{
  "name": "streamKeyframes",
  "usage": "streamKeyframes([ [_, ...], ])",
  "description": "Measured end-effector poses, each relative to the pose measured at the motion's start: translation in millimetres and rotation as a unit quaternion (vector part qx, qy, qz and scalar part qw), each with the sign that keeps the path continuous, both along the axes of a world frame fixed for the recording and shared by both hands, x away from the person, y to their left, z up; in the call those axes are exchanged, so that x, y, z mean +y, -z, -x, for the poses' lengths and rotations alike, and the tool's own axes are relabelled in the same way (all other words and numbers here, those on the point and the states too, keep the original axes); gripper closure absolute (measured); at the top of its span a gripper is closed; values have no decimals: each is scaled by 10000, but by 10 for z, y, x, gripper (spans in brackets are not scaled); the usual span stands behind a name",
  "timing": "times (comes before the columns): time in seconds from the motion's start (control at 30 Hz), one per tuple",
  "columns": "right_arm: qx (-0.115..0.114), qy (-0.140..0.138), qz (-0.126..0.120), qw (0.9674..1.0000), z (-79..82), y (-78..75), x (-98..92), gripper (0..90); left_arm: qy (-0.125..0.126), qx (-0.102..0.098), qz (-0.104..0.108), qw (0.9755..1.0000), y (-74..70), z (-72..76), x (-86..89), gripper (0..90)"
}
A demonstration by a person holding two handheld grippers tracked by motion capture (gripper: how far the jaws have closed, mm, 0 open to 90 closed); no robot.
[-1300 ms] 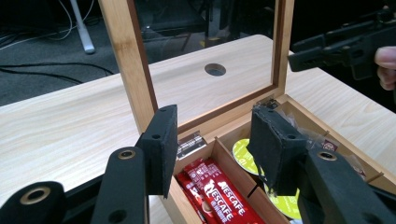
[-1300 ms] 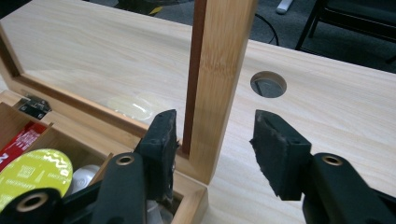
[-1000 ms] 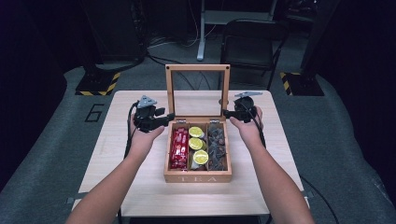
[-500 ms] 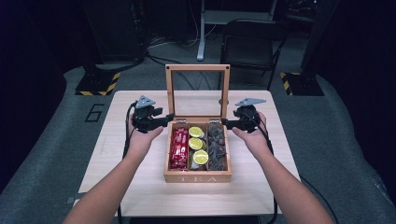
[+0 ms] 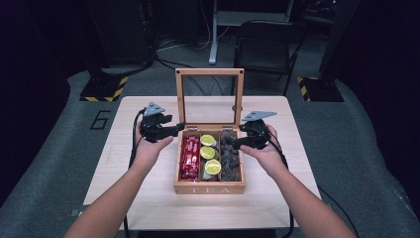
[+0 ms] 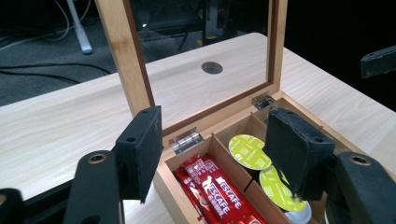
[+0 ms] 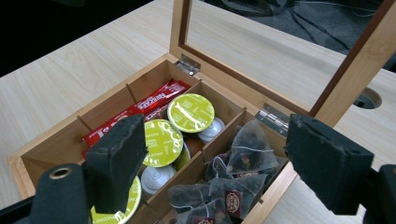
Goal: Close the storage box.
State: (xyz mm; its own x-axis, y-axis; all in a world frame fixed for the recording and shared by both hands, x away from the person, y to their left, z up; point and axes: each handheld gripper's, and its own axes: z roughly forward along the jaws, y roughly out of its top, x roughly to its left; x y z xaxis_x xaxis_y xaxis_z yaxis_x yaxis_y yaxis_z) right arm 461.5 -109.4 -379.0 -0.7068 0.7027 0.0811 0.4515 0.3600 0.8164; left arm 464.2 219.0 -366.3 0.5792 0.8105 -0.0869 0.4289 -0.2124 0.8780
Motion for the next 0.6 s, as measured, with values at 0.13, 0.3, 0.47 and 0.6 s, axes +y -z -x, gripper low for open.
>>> streamKeyframes([
  [0.13, -95, -57, 156, 9998, 46, 35, 39, 232, 50, 21, -36, 10000, 10, 12, 10, 358],
  [0.3, -186, -170, 258, 9993, 101, 92, 87, 281, 55, 29, -23, 10000, 19, 21, 21, 358],
  [0.47, -218, -240, 313, 9990, 157, 131, 142, 303, 72, 43, -36, 10000, 42, 31, 25, 358],
  [0.6, -232, -321, 345, 9986, 199, 175, 180, 307, 135, 110, -78, 9998, 54, 45, 26, 387],
])
